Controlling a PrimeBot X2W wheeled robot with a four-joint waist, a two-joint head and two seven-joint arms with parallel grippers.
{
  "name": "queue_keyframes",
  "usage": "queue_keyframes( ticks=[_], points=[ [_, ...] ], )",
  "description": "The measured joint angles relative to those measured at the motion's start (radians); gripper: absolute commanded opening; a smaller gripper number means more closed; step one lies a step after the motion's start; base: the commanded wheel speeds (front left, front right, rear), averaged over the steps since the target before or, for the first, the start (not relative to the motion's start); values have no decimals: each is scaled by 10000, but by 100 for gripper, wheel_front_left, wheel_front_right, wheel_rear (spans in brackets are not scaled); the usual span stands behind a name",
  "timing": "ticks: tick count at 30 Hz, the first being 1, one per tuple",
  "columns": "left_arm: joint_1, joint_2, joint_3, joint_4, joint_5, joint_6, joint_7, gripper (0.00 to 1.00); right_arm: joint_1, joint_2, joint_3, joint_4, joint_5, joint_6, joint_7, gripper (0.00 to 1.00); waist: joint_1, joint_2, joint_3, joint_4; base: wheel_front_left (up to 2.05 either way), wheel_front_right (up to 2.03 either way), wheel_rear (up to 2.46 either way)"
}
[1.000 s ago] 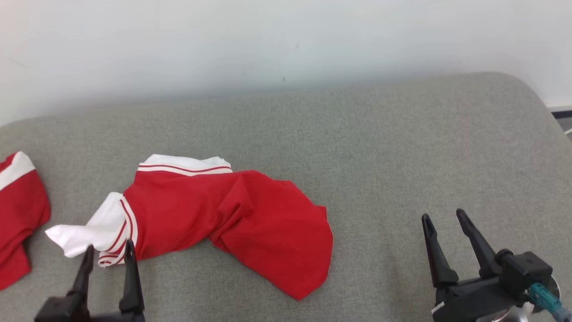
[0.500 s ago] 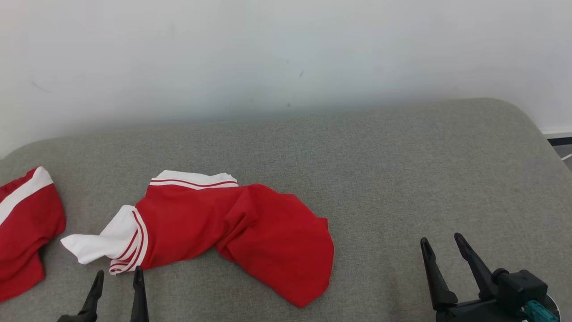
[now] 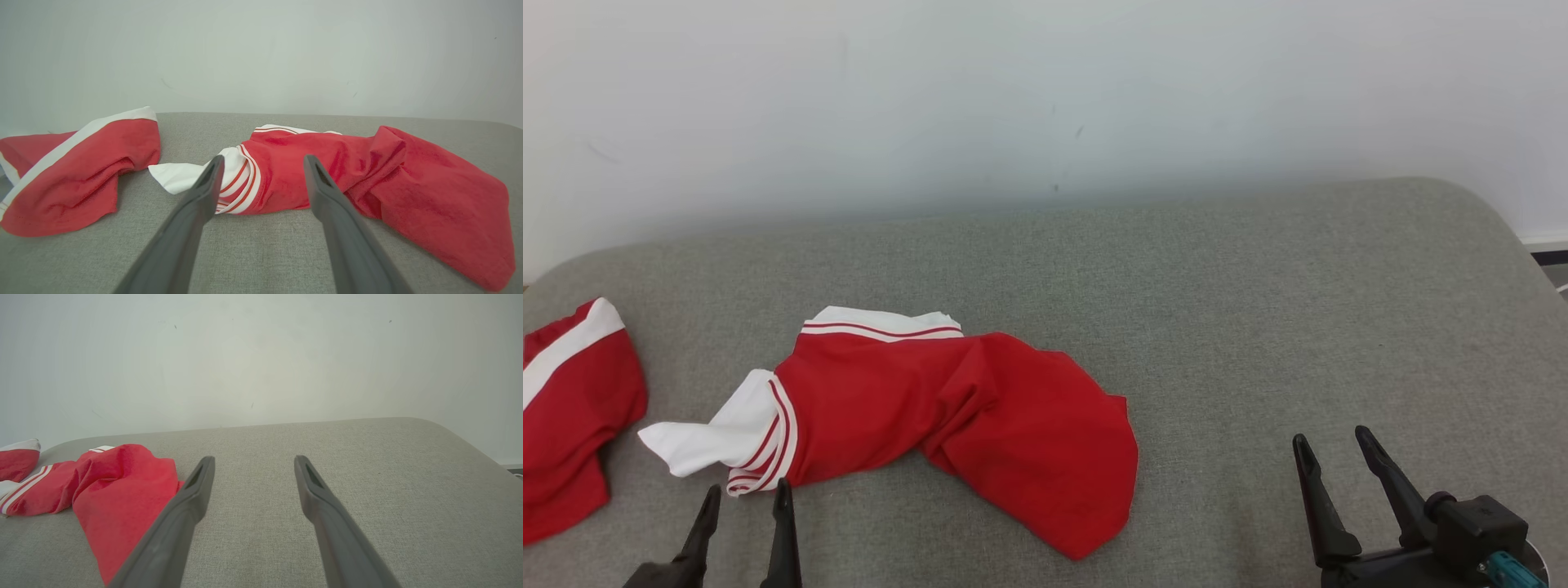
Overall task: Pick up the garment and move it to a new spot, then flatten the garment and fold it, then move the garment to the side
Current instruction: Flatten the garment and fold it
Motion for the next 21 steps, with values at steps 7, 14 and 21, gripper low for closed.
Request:
queue_keyframes(
  ticks=[7,14,21],
  points=[
    [-1674,276,-115,-10,-71,-790,688,100,-88,0,-33,-113,2,0,-2,100,1,0,331,94,0,0,0],
    [-4089,754,-84,1160,-685,-1944,2336,100,-471,-109,178,-140,46,0,-105,100,1,1,832,74,0,0,0],
    [-6044,928,-221,3887,-1701,-3195,4326,100,-984,-79,472,207,267,0,-548,100,2,1,1564,-339,0,0,0]
  ],
)
